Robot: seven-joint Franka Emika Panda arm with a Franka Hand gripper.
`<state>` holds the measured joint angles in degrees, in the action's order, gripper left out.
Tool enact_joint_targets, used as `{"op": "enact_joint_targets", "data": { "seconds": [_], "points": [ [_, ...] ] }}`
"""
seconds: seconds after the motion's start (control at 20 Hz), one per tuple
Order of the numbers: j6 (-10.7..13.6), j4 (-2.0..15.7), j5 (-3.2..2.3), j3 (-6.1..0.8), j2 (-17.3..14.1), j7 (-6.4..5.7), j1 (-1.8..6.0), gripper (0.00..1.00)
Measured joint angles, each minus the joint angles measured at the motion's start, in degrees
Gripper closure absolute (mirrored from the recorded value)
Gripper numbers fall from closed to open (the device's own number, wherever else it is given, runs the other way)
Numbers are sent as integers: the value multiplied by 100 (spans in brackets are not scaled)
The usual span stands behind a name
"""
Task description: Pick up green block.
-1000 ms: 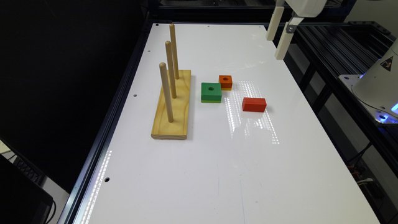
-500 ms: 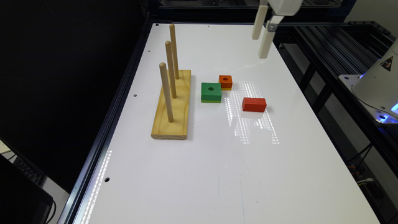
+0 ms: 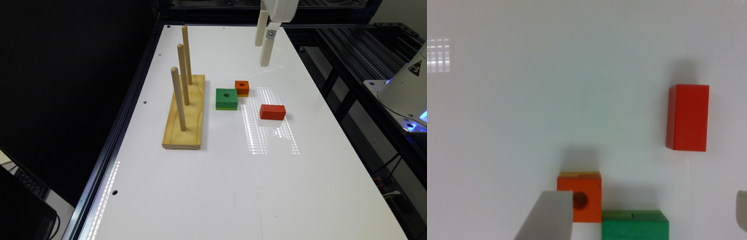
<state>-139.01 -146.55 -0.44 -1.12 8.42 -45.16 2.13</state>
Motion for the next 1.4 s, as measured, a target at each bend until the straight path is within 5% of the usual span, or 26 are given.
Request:
{"op": "enact_joint_targets", "data": {
  "seconds": [0.3,0.7,1.4],
  "points": [
    [0,99,-9,3,-31,2,20,0],
    [0,498,-17,3,-417,5,50,0],
    [0,904,-18,0,-794,5,51,0]
  ]
}}
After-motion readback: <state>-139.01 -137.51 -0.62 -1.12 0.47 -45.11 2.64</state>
